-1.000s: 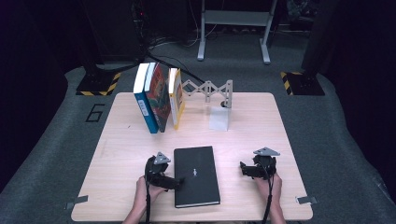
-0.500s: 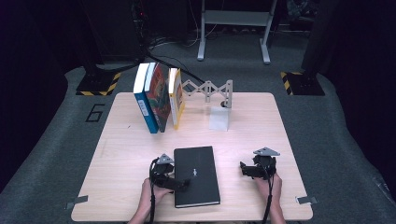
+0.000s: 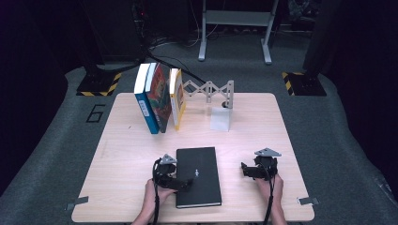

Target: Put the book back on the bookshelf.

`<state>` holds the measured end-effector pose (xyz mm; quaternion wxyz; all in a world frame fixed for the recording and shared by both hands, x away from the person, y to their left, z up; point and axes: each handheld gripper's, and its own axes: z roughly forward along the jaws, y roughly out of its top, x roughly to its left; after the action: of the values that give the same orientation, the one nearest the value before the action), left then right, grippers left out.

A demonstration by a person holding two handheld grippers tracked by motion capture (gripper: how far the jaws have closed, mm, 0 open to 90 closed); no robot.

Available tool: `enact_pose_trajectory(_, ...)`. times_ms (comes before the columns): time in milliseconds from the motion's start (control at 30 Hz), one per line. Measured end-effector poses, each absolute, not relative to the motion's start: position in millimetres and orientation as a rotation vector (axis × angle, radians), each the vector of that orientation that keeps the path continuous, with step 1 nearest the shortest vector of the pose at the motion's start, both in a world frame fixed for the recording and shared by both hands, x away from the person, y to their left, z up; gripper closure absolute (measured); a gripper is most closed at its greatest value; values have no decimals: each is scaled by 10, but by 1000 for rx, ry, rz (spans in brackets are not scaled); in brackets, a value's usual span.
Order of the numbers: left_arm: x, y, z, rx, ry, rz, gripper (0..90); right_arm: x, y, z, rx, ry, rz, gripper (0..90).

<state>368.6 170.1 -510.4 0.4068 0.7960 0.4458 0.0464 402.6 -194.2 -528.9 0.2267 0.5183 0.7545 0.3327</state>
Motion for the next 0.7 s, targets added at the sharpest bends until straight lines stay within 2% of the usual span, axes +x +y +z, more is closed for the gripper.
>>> enact_pose_trajectory(700,3796,1508,-5107,1992,1132,128,39,4027,-1942,-5288,1428,2080,917,93)
